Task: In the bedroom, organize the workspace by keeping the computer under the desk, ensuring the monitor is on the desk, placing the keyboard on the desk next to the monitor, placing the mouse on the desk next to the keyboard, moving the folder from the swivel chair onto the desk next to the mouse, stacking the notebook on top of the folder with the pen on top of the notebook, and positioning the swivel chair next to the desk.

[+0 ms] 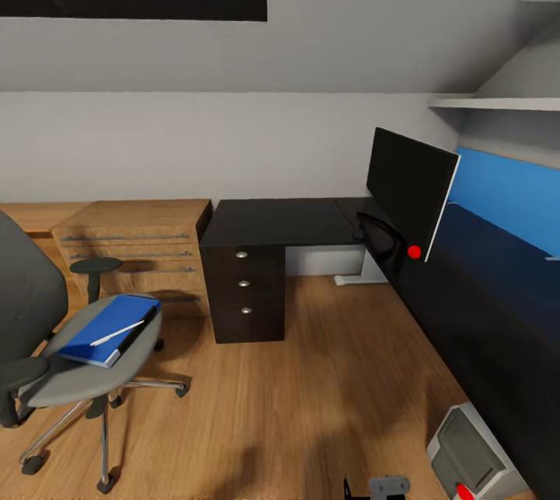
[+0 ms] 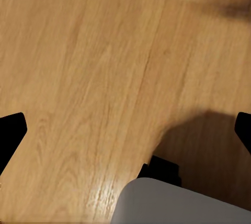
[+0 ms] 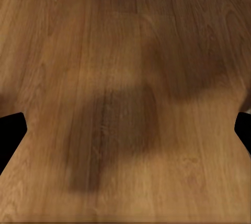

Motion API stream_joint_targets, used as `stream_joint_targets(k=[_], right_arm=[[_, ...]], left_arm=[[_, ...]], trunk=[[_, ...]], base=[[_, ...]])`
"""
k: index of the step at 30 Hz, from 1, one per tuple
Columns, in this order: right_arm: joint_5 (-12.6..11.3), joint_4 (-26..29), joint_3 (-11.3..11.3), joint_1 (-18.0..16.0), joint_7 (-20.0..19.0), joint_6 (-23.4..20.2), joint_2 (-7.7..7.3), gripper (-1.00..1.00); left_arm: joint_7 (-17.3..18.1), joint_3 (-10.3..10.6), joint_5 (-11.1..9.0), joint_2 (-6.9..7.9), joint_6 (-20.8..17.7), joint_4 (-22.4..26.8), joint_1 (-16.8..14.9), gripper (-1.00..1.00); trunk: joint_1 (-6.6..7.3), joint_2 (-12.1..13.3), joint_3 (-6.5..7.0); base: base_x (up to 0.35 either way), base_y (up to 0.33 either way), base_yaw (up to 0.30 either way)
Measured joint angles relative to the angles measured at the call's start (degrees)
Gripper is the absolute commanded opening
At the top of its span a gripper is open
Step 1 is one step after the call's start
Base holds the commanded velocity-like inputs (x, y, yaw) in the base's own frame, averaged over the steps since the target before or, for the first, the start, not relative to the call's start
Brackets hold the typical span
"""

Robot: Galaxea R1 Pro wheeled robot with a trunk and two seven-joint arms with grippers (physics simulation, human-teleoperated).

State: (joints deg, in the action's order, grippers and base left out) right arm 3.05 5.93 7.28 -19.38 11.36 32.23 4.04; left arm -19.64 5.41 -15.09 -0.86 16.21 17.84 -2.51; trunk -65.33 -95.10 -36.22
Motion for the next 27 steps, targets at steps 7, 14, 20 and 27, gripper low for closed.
stream_joint_targets(k=[7, 14, 20, 27], right_arm=[[0.03, 0.01, 0.0, 0.0, 0.0, 0.0, -0.01, 1.0], [0.05, 0.01, 0.01, 0.0, 0.0, 0.0, -0.02, 1.0], [0.05, 0.02, -0.01, 0.0, 0.0, 0.0, -0.05, 1.0], [0.05, 0.02, -0.02, 0.0, 0.0, 0.0, -0.08, 1.0]], left_arm=[[0.01, -0.02, -0.02, 0.04, 0.0, -0.03, 0.0, 1.0], [0.01, -0.02, -0.02, 0.04, 0.0, 0.01, 0.0, 1.0], [0.01, -0.02, -0.03, 0.04, 0.01, -0.03, 0.0, 1.0], [0.01, -0.02, -0.02, 0.04, 0.0, -0.03, 0.0, 1.0]], trunk=[[-0.03, 0.0, -0.62], [-0.04, 0.0, -1.24], [-0.04, 0.0, -1.77], [-0.04, 0.0, -2.39]], base=[[-0.186, 0.0, 0.0], [-0.33, 0.0, 0.0], [-0.336, 0.0, 0.0], [-0.337, 0.0, 0.0]])
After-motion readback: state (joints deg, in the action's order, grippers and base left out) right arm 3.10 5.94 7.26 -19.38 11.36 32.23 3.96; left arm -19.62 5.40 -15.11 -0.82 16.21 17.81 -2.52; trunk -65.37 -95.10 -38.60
